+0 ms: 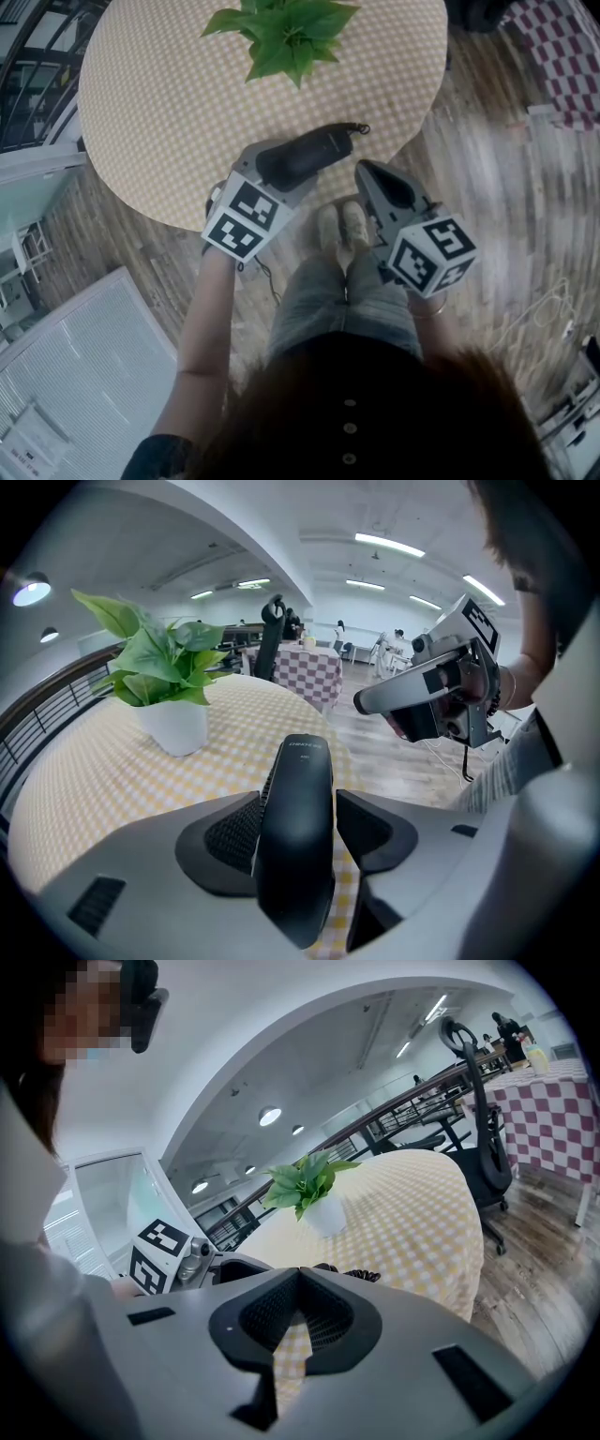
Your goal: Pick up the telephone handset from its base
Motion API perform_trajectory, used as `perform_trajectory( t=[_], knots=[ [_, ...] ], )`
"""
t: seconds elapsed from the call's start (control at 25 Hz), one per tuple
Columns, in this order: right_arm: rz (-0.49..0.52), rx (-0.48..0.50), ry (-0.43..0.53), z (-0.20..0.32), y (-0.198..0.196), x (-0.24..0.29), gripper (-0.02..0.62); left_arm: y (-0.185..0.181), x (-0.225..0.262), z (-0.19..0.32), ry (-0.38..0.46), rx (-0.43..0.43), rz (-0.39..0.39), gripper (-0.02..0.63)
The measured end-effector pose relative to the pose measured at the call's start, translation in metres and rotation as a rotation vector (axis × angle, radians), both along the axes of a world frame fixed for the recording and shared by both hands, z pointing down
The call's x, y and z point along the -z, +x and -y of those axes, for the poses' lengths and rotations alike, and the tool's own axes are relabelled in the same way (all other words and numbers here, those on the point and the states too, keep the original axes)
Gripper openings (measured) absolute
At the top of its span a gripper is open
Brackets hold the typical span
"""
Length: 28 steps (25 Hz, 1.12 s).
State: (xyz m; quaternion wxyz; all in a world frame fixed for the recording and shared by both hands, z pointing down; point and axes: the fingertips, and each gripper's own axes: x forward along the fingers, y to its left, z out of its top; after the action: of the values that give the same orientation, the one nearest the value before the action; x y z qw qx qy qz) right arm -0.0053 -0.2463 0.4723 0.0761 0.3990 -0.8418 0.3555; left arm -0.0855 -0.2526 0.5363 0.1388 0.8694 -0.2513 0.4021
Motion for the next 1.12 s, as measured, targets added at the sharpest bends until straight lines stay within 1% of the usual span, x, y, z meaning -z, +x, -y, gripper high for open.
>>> perform_trajectory(
  t=[0.32,0.68,0.8,0.92,1.12],
  knots=[
    [0.002,-0.01,-0.012,-0.0004,-0.0004,-0.004,0.009,-0.0013,-0.0048,-0.0003,0.004,-0.051,0.046,0.256],
    [-0.003,-0.027,-0.012,-0.0002,0.0032,-0.0037,0.009,0.0009,-0.0051,0.0004,-0.003,-0.065,0.034,0.255],
    [-0.001,-0.028,-0.009,0.0004,0.0033,-0.0022,0.009,0.0007,-0.0046,0.0005,0.008,-0.061,0.047,0.252],
    [-0.002,-0.026,-0.006,0.0007,0.0031,-0.002,0.008,0.0012,-0.0037,0.0008,0.023,-0.075,0.064,0.25],
    [-0.004,-0.026,-0.004,-0.0013,0.0034,-0.0007,0.009,0.0035,0.0028,0.0024,0.04,-0.089,0.056,0.247]
  ],
)
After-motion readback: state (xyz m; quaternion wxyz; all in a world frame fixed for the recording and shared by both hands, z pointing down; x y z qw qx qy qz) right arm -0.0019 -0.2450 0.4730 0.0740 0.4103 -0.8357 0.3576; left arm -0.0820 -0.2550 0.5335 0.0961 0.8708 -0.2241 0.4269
